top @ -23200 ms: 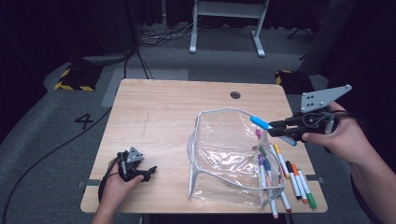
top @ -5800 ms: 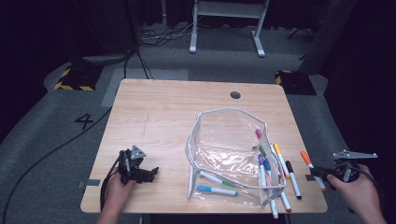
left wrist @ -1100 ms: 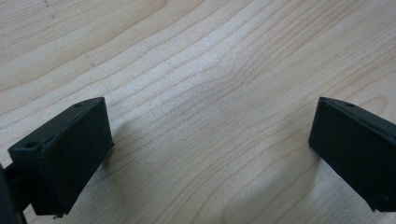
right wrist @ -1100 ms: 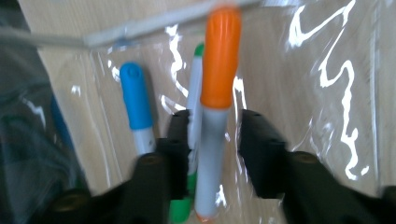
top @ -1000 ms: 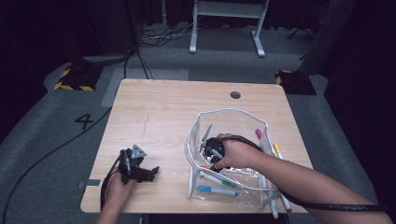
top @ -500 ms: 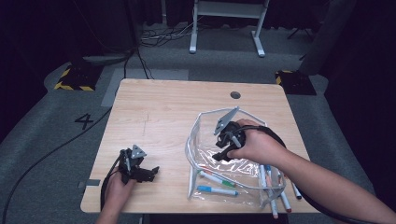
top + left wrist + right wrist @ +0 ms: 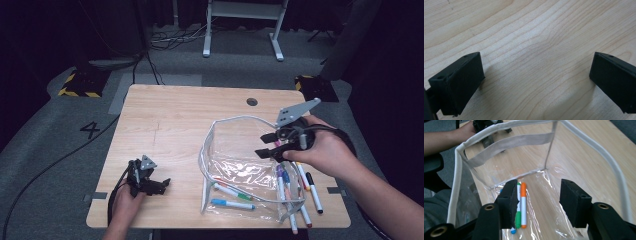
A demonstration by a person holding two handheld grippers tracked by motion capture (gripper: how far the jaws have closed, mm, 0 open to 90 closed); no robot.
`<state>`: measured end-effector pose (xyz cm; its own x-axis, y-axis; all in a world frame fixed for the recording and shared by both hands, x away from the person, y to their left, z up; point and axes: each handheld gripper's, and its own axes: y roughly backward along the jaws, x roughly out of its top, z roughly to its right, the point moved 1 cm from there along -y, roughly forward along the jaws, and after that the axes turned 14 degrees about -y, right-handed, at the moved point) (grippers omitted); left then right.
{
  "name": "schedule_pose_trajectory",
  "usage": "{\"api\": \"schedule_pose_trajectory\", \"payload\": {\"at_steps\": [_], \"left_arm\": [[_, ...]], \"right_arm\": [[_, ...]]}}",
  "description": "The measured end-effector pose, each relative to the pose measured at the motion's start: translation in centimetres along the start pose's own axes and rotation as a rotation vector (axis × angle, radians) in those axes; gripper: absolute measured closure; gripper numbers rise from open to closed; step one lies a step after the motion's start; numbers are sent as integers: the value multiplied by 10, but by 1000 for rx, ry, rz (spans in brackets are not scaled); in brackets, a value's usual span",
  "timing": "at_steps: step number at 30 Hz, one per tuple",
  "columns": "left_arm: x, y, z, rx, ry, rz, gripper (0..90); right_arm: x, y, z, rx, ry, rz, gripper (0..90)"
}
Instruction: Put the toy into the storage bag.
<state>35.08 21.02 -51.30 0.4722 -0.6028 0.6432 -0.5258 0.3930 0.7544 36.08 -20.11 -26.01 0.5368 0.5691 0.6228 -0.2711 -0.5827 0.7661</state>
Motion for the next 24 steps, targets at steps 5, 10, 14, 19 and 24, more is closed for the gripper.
{"api": "schedule_pose_trajectory", "payload": {"at_steps": [5,10,14,19,24], "left_arm": [[0,0,0,1,0,-1,0],[0,0,0,1,0,-1,0],[0,0,0,1,0,-1,0],[0,0,0,0,0,0,0],[0,0,0,1,0,-1,0]], "right_arm": [[-16,24,15,-21,-54,44,480],[-34,46,32,-52,-109,87,473],[-52,61,45,-77,-155,112,469],[-75,75,59,-88,-203,146,464],[-100,79,75,-163,-237,131,460]]}}
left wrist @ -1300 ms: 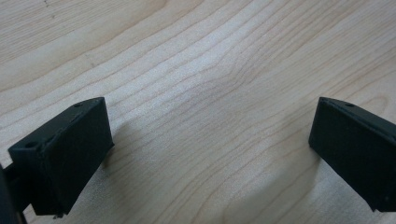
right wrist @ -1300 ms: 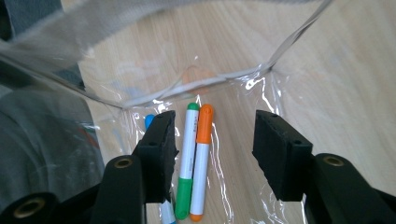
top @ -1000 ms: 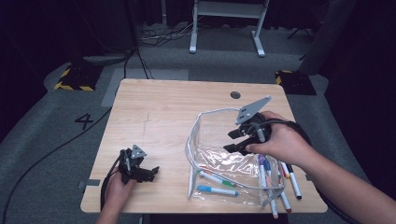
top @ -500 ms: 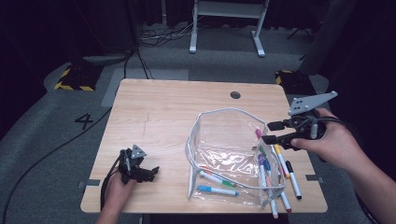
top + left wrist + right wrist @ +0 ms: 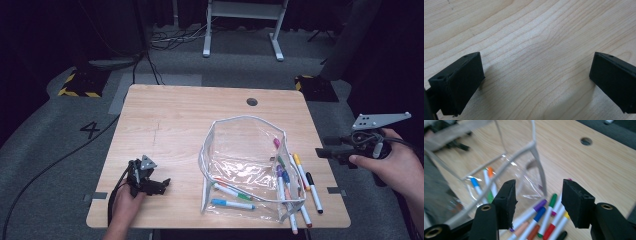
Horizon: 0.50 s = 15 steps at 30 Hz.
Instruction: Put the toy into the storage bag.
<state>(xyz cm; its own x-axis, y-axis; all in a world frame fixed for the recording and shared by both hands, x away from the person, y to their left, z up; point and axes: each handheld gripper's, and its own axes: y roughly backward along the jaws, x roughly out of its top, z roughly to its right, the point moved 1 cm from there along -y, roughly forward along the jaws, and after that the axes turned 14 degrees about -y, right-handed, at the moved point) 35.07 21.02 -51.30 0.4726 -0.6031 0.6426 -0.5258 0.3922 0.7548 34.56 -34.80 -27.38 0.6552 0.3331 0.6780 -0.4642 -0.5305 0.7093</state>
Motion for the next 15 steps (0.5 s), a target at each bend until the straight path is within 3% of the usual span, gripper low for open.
{"api": "schedule_pose_trajectory", "payload": {"at_steps": [3,7,10,15], "left_arm": [[0,0,0,0,0,0,0],[0,0,0,0,-1,0,0],[0,0,0,0,0,0,0],[0,0,0,0,0,0,0]], "right_arm": [[-16,-5,12,-30,-41,-13,460],[-37,-16,25,-25,-87,-25,460],[-55,-27,32,-49,-97,-44,459],[-84,-46,44,-27,-139,-52,451]]}}
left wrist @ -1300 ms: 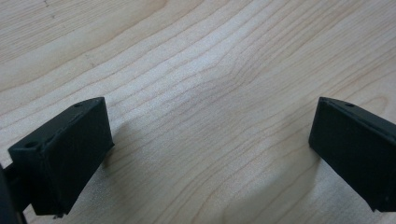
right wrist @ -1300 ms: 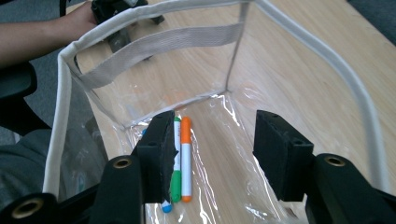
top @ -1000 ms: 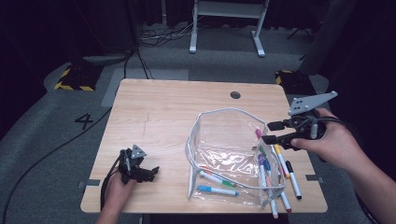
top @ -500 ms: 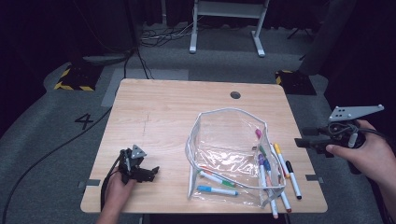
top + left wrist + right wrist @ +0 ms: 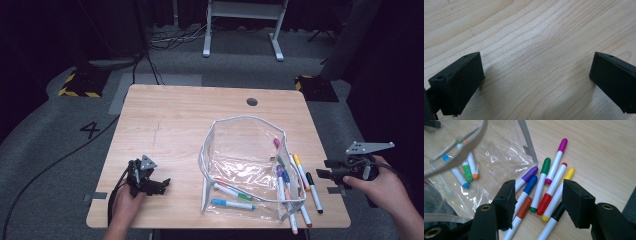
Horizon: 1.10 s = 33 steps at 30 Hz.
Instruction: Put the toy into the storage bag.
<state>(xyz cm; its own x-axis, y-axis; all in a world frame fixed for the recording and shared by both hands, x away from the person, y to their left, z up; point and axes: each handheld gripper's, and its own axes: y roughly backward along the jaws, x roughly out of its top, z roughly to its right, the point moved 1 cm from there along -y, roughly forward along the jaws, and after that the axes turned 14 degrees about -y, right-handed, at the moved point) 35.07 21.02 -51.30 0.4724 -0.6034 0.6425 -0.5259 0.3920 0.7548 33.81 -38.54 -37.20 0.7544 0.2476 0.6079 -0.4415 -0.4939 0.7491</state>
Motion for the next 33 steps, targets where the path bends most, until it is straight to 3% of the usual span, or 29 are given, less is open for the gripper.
{"api": "schedule_pose_trajectory", "payload": {"at_steps": [3,8,17,22,29,33], "left_arm": [[0,0,0,0,0,1,0],[0,0,0,0,0,0,0],[0,0,0,0,0,0,0],[0,0,0,0,0,0,0],[0,0,0,0,0,1,0],[0,0,0,-1,0,-1,0]], "right_arm": [[-14,-11,9,0,-20,-3,451],[-40,-34,23,-55,-26,-30,440],[-74,-67,38,-75,-61,-88,445],[-81,-70,44,-116,-59,-103,482],[-80,-65,50,-182,-33,-136,617],[-78,-66,50,-198,-49,-137,687]]}}
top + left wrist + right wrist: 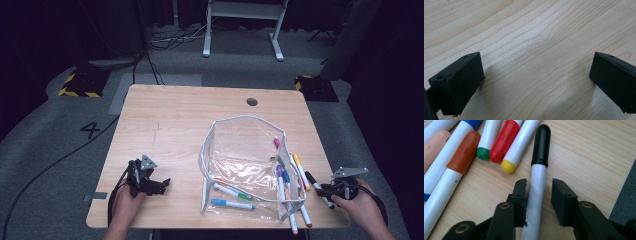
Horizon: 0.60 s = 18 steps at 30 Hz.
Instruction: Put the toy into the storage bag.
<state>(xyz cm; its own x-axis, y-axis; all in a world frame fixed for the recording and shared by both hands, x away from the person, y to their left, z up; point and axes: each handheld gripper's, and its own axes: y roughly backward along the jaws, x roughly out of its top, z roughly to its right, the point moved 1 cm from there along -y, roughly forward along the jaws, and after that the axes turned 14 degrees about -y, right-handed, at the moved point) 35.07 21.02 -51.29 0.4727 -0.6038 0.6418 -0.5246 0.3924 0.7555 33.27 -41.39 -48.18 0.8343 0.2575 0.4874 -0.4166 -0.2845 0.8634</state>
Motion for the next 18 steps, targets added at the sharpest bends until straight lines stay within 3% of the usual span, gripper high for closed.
{"api": "schedule_pose_trajectory", "payload": {"at_steps": [3,8,13,15,18], "left_arm": [[0,0,0,1,0,1,0],[0,0,0,1,0,2,0],[0,0,0,1,1,1,0],[0,0,0,1,1,1,0],[0,0,0,1,1,1,0]], "right_arm": [[2,0,-1,-9,-18,-10,764],[3,0,-5,-44,-77,-19,773],[6,3,-3,-43,-116,-18,775],[8,9,-4,-35,-124,-7,775],[16,22,-6,18,-144,13,776]]}}
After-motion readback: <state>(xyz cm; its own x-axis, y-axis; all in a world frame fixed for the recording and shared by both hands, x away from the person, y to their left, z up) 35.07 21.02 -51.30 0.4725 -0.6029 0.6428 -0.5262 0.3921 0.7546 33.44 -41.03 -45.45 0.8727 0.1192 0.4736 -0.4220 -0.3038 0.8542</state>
